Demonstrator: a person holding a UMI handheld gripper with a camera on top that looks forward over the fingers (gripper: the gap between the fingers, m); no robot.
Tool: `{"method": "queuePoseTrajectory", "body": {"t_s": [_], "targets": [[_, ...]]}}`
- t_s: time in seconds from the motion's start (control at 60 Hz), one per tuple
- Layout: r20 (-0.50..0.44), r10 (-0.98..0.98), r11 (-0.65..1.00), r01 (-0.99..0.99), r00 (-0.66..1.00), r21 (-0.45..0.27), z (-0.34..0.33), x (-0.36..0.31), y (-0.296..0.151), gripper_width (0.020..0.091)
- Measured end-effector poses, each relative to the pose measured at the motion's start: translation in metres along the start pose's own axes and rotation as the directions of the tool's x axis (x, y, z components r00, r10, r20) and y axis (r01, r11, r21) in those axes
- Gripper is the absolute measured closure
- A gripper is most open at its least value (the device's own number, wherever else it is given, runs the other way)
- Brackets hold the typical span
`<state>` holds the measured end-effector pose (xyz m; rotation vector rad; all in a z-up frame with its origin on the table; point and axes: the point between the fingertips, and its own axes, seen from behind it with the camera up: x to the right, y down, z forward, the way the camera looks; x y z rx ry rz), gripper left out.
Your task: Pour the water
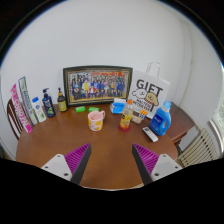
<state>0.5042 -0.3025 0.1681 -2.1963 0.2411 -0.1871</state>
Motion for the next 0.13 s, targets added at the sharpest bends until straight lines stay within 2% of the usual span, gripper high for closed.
{"method": "queuePoseTrajectory", "body": {"t_s": [0.133], "targets": [[-0.014,-0.013,1.000,0.014,1.000,0.006,-0.0040,0.0003,0.0033,0.0250]]}}
